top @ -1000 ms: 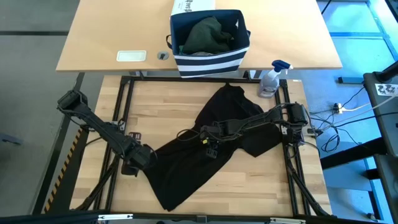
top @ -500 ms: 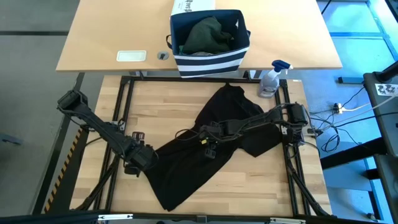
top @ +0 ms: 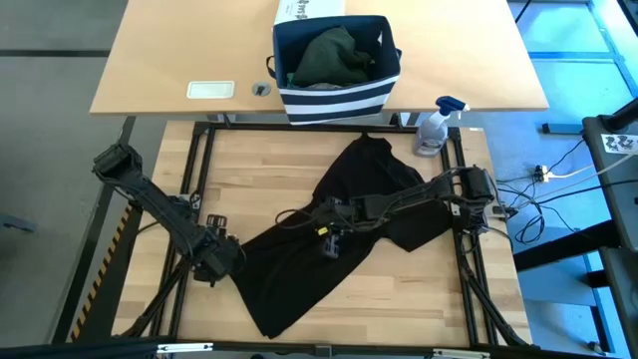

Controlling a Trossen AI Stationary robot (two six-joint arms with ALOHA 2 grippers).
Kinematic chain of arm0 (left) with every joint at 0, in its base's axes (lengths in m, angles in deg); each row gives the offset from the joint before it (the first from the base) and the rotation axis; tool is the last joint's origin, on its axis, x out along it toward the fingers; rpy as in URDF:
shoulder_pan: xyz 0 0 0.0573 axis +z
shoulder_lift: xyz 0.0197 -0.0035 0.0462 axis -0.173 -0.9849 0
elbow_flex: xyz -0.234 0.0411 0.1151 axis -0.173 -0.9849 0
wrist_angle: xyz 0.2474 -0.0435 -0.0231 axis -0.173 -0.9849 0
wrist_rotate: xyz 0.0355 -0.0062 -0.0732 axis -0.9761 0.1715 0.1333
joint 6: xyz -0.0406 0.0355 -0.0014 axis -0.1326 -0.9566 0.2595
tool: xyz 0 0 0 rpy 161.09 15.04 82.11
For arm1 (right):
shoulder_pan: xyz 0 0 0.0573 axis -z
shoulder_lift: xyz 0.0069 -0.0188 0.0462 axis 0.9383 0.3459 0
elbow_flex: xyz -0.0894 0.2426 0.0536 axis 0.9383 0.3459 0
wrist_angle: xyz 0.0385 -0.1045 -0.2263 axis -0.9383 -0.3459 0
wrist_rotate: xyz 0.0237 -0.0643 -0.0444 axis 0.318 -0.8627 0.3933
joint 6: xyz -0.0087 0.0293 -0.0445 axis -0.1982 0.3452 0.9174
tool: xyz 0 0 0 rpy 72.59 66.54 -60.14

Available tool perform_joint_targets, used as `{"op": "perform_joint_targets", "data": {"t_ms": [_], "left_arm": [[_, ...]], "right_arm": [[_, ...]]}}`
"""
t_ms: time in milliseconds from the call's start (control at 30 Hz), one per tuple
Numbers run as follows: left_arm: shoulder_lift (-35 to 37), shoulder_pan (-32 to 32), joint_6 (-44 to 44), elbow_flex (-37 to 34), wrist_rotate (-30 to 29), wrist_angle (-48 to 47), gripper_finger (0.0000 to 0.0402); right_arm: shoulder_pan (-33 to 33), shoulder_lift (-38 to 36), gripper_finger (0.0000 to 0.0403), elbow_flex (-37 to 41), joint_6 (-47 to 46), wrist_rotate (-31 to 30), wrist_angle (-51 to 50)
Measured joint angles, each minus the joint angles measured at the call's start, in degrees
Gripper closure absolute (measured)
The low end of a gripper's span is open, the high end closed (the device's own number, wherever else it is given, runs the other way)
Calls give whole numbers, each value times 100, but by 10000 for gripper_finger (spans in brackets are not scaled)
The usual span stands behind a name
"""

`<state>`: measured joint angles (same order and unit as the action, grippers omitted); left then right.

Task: Fold Laundry from Bin
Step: Fold the black shirt

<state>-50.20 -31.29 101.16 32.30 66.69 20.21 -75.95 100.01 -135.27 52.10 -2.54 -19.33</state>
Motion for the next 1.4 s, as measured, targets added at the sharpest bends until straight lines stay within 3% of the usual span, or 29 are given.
{"op": "perform_joint_targets", "data": {"t_ms": [433,633,933,1200,1400], "left_arm": [[0,2,106,2,32,439,200],[0,-16,394,2,5,383,257],[0,-17,493,2,19,390,323],[0,-17,558,2,173,398,391],[0,-23,709,2,351,474,398]], "right_arm": [[-106,0,384,0,3,-23,-4],[-319,0,384,0,0,-21,44],[-1227,0,384,0,164,-195,907],[-1456,0,384,0,-142,-541,527],[-1617,205,384,-2,-277,-197,557]]}}
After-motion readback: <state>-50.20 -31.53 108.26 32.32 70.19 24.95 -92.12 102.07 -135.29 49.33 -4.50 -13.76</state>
